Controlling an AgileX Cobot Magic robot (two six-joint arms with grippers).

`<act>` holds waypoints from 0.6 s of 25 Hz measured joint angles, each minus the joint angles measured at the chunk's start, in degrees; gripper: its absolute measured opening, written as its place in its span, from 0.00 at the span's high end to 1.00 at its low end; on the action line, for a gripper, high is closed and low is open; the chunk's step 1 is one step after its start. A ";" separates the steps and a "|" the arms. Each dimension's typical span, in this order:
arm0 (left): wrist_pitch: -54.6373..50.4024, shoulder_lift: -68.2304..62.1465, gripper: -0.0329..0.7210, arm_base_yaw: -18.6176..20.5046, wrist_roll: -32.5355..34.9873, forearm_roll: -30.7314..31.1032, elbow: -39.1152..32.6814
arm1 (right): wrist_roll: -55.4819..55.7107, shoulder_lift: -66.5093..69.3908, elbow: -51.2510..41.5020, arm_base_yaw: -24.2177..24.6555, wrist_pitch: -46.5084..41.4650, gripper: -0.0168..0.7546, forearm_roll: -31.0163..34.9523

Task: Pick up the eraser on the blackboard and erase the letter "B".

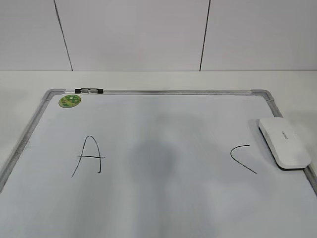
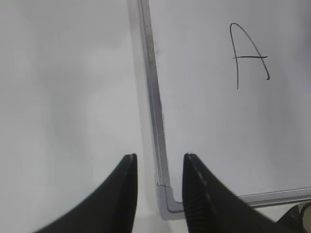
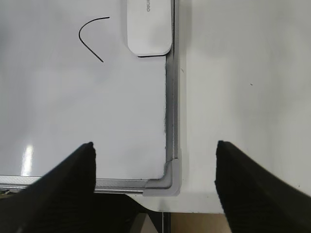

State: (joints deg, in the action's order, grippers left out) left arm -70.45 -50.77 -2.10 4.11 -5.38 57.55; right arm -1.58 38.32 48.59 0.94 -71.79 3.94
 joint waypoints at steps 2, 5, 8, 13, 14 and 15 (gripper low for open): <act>0.14 6.45 0.64 0.00 0.00 0.00 -2.16 | 0.00 -3.72 -2.53 0.00 -0.12 0.22 0.00; 0.23 15.30 0.64 0.00 0.00 0.00 -5.59 | 0.00 -8.59 -6.81 0.00 2.09 0.22 -0.04; 0.23 23.10 0.64 0.00 0.00 0.00 -9.80 | -1.01 -12.10 -11.25 0.00 4.89 0.22 -0.04; 0.00 35.61 0.64 0.00 0.00 -1.34 -16.97 | -2.90 -15.59 -17.27 0.00 6.41 0.22 0.72; 0.00 38.06 0.64 0.00 0.00 -1.63 -18.47 | -3.50 -16.41 -17.72 0.00 6.56 0.22 1.34; 0.00 40.04 0.64 0.00 0.00 -1.88 -19.66 | -4.16 -17.35 -17.83 0.00 6.95 0.22 2.12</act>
State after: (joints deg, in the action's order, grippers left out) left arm -70.45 -10.73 -2.10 4.11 -7.26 37.88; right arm -5.75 20.98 30.76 0.94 -64.84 6.06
